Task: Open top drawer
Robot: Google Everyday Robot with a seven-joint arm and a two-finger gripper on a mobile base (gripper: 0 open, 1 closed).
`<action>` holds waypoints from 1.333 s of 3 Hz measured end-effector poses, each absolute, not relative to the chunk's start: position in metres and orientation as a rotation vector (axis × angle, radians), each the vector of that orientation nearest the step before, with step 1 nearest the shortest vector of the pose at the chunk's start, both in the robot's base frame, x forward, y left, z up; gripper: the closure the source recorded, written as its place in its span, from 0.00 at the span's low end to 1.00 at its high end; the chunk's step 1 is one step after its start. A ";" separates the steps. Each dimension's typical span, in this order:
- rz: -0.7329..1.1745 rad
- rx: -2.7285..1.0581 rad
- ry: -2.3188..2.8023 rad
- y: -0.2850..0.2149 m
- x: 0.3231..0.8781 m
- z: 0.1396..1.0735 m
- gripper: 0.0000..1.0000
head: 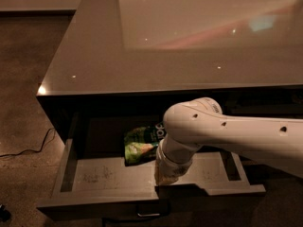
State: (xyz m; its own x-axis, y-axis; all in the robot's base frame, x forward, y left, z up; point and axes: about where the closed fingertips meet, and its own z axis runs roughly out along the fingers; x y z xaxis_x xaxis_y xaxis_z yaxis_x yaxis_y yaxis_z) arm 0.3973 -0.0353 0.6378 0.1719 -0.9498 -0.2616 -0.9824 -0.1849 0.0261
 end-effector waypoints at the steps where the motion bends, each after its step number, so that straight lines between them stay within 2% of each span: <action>1: 0.320 -2.314 1.911 -0.039 0.387 0.640 1.00; 4: 0.320 -2.356 1.974 -0.057 0.359 0.637 1.00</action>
Offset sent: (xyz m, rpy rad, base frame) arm -0.0312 -0.0188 0.0015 -0.0647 0.0432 -0.0038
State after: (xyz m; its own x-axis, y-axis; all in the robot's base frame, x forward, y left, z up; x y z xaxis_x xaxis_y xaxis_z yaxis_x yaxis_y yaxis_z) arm 0.3587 -0.0568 0.6374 0.1631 -0.9681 -0.1903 -0.9786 -0.1832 0.0934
